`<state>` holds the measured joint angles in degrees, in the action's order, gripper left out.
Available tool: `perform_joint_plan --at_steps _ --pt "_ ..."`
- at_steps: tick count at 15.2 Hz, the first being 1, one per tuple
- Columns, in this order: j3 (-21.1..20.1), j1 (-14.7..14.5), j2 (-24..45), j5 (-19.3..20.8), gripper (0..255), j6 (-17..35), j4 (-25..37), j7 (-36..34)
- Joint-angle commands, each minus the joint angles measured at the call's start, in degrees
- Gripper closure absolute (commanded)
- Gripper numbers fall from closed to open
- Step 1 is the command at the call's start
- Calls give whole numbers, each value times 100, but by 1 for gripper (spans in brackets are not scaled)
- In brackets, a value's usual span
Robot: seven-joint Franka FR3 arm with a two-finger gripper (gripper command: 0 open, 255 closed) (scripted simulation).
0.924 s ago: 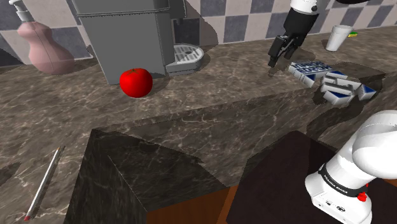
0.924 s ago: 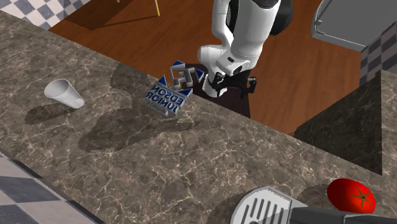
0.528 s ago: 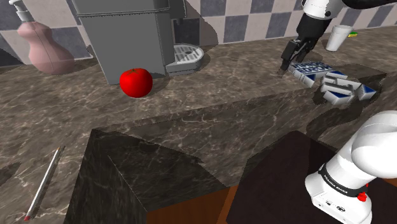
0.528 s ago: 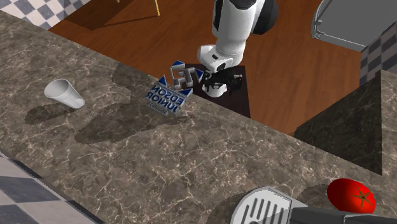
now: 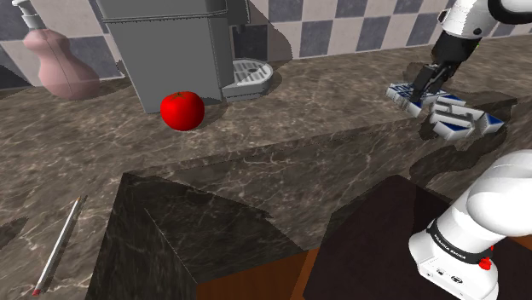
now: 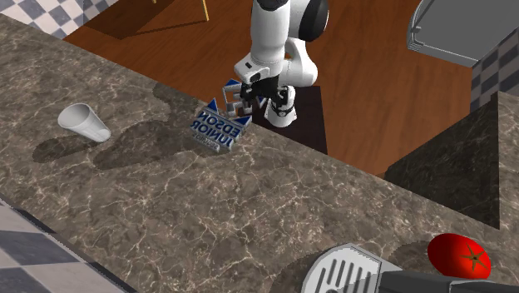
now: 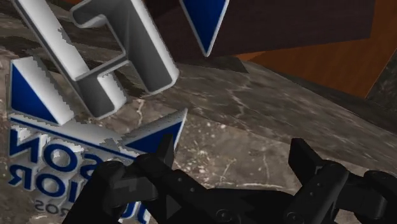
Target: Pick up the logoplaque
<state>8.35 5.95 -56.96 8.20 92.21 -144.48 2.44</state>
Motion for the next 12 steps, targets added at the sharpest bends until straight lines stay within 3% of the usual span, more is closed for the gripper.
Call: perform_joint_plan --at_steps 1,7,12 --pt "245 148 -180 197 0 -109 -133 201" --pt "969 617 -581 842 0 -426 -367 792" --pt "1112 706 -698 984 0 -204 -719 830"
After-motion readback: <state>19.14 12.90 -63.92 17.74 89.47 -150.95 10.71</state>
